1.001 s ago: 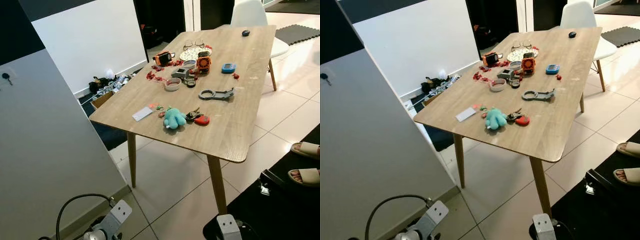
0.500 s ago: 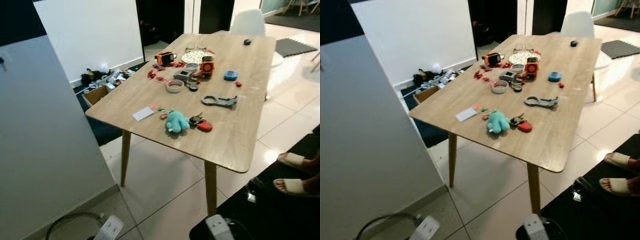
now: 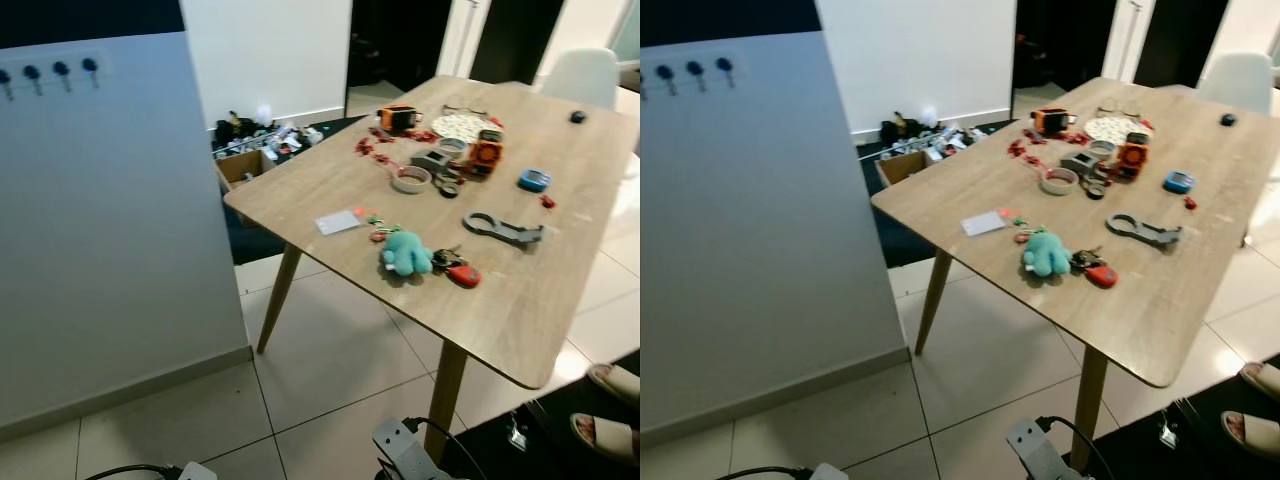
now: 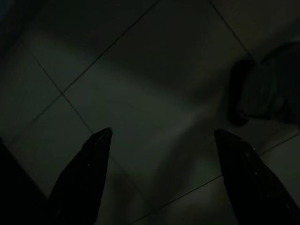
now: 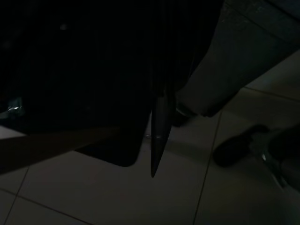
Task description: Hang keys on a hook
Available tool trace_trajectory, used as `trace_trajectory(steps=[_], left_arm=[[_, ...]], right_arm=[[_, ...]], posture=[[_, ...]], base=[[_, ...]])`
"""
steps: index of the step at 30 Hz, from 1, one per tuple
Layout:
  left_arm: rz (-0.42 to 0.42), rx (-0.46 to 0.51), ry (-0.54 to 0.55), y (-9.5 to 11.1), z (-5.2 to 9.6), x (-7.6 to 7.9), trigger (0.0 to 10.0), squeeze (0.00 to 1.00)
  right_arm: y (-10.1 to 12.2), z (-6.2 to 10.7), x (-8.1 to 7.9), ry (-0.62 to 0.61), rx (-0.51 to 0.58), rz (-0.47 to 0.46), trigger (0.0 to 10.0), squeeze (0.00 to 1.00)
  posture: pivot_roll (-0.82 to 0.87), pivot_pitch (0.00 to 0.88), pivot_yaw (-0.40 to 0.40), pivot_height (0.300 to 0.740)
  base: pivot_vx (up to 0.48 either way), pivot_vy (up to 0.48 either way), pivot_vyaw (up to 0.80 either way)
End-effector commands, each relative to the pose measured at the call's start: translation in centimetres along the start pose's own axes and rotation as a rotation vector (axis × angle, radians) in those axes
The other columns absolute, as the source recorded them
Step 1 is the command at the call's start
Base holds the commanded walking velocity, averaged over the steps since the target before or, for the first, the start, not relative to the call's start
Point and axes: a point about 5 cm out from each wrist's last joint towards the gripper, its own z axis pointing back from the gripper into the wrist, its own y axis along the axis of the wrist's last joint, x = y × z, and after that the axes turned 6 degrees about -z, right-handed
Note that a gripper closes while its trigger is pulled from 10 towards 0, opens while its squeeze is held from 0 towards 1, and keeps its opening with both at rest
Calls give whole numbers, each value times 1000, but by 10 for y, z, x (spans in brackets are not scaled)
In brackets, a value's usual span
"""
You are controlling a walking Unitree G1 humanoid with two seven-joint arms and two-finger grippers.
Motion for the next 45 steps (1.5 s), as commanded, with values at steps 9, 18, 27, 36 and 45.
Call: trace_trajectory(steps=[9, 18, 27, 36, 45], left_arm=[[65, 27, -16, 6, -1, -5, 10000, 0], [137, 44, 25, 11, -1, -24, 10000, 0], [89, 22, -12, 10, -1, -23, 10000, 0], [61, 54, -31, 21, -3, -26, 10000, 0], [53, 89, -3, 37, -3, -47, 10000, 0]], right_arm=[[12, 0, 9, -29, 16, -4, 10000, 0], [22, 2, 17, -42, 26, 29, 10000, 0], [25, 1, 14, -47, 52, -49, 10000, 0], [17, 1, 17, -74, 46, -140, 10000, 0], [17, 7, 42, -151, 62, -222, 10000, 0]], posture=[[158, 0, -60, 740], [184, 0, -60, 740], [111, 0, -19, 740], [63, 0, 21, 740], [22, 0, 47, 740]], base=[[0, 0, 0], [0, 0, 0], [0, 0, 0], [0, 0, 0], [0, 0, 0]])
